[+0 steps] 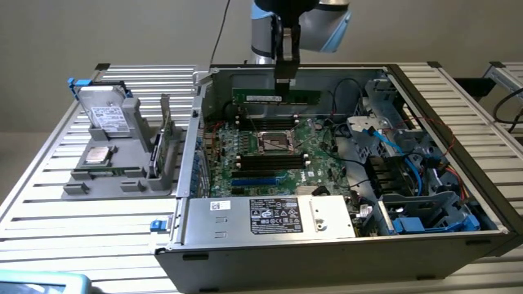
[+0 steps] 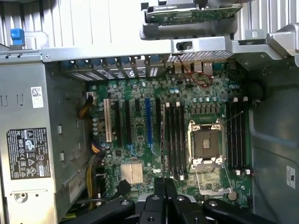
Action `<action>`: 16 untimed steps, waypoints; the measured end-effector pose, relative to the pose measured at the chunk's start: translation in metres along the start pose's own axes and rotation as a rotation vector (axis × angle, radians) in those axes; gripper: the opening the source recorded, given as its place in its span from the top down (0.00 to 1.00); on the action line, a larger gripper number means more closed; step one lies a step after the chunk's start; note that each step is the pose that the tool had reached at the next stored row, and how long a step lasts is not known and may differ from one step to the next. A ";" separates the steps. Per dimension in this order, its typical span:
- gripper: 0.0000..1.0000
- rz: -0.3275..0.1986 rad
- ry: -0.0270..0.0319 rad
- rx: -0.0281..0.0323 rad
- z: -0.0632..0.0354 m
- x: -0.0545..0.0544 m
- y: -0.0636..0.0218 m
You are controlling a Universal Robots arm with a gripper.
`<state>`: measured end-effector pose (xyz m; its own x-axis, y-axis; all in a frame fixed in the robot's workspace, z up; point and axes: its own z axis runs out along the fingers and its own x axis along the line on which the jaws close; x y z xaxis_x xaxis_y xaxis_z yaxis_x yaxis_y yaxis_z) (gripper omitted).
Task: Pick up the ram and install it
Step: 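Pick up the ram and move it above insertion slot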
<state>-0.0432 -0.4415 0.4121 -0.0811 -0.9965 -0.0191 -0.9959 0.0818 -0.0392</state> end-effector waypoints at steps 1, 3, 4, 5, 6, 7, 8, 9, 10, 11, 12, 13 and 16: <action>0.88 0.000 0.0001 -0.0001 0.0018 -0.004 0.0004; 0.88 0.000 0.0000 0.0000 0.0058 -0.013 0.0013; 0.88 0.000 0.0000 -0.0001 0.0076 -0.017 0.0014; 0.88 0.000 0.0001 -0.0002 0.0095 -0.020 0.0003; 0.88 0.000 0.0001 -0.0002 0.0114 -0.022 -0.0015; 0.88 0.000 -0.0001 -0.0001 0.0133 -0.022 -0.0034; 0.88 0.000 -0.0001 0.0000 0.0153 -0.023 -0.0054; 0.88 0.000 -0.0001 -0.0001 0.0172 -0.023 -0.0073; 0.88 0.000 -0.0001 0.0000 0.0190 -0.023 -0.0085; 0.88 0.000 0.0001 -0.0001 0.0209 -0.023 -0.0090; 0.88 0.000 0.0000 0.0000 0.0228 -0.023 -0.0091; 0.88 0.000 0.0000 -0.0001 0.0245 -0.023 -0.0092; 0.88 0.000 0.0000 0.0000 0.0299 -0.023 -0.0091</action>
<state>-0.0310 -0.4192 0.3830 -0.0812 -0.9965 -0.0191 -0.9959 0.0819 -0.0392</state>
